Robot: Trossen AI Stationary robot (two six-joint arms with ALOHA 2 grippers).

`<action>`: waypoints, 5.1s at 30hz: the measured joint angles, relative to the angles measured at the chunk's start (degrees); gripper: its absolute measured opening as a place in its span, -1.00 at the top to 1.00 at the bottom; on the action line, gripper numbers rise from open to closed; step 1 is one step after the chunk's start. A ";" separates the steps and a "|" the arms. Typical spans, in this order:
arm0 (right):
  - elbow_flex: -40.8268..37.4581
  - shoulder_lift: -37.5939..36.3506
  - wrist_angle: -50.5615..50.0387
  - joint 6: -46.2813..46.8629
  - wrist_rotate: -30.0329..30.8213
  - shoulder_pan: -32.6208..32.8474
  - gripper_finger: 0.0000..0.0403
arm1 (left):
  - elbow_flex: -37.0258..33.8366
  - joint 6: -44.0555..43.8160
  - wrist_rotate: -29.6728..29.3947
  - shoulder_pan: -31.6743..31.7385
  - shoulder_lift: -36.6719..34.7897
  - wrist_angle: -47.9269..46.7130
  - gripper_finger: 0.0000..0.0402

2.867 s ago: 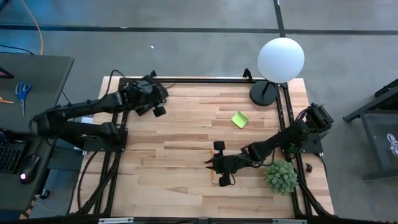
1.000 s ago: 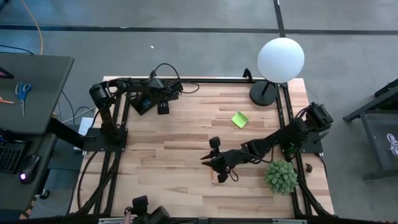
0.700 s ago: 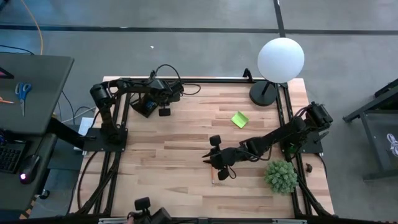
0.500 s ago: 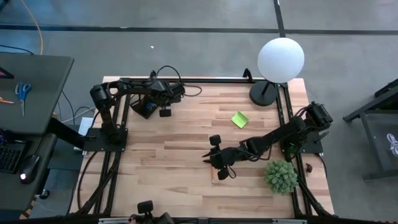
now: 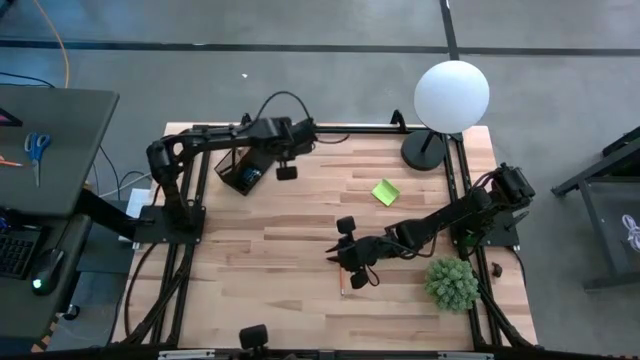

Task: Pick and place office supplies into organizer
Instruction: Put the black scissors into the top left section of the desk organizer, then put the green sticky note into the right section of the desk organizer

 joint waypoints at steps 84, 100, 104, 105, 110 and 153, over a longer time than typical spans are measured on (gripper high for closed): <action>-1.21 -0.02 0.06 2.48 -2.36 0.00 0.64 | -51.53 -40.24 10.08 8.52 -65.58 37.80 0.42; -1.19 0.37 -7.45 16.88 5.58 -0.46 0.64 | -51.51 -14.68 25.75 -10.11 -60.09 43.60 0.65; -1.19 0.51 -7.28 24.92 6.25 -0.15 0.64 | -51.51 -8.72 19.98 -19.89 -53.97 48.75 0.74; -1.19 0.58 -7.42 26.28 6.24 0.48 0.64 | -51.51 -7.88 18.29 -21.62 -52.29 49.76 0.76; -0.50 1.30 -8.55 29.84 9.13 4.79 0.64 | -51.51 -9.86 20.78 -24.97 -43.14 56.92 0.83; -19.14 -20.00 -39.63 50.61 3.03 -33.53 0.11 | -59.45 -14.65 23.83 -24.85 -29.83 91.31 0.98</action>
